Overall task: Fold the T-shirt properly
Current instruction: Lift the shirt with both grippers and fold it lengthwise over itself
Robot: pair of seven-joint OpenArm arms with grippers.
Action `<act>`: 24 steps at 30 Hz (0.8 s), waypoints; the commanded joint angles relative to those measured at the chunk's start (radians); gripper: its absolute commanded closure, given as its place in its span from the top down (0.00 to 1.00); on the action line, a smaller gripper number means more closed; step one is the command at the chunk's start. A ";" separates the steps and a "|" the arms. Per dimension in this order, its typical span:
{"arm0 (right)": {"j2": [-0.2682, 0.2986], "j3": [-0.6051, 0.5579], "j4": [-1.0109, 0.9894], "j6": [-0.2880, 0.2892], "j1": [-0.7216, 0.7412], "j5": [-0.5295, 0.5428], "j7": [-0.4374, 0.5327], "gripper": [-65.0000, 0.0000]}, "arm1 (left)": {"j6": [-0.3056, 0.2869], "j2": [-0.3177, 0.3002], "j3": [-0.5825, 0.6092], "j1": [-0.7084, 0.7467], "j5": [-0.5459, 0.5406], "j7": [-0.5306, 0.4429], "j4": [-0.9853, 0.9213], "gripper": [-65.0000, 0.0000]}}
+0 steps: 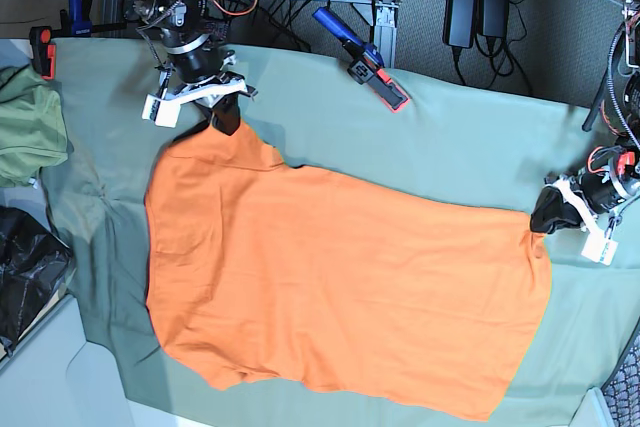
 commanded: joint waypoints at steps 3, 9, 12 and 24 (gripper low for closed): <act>0.037 0.022 0.055 0.062 -0.034 0.048 -0.049 0.00 | -0.012 -0.060 -0.007 0.003 -0.064 0.049 0.071 0.00; 0.085 0.061 0.146 0.086 -0.137 0.117 -0.060 0.00 | -0.012 -0.129 -0.007 0.106 -0.113 0.087 0.235 0.00; 0.087 0.077 0.197 0.086 -0.182 0.127 -0.063 0.00 | -0.012 -0.145 -0.010 0.161 -0.121 0.105 0.317 0.00; 0.093 0.131 0.278 0.087 -0.074 0.107 -0.050 0.00 | -0.012 -0.130 -0.075 0.178 -0.062 0.017 0.377 0.00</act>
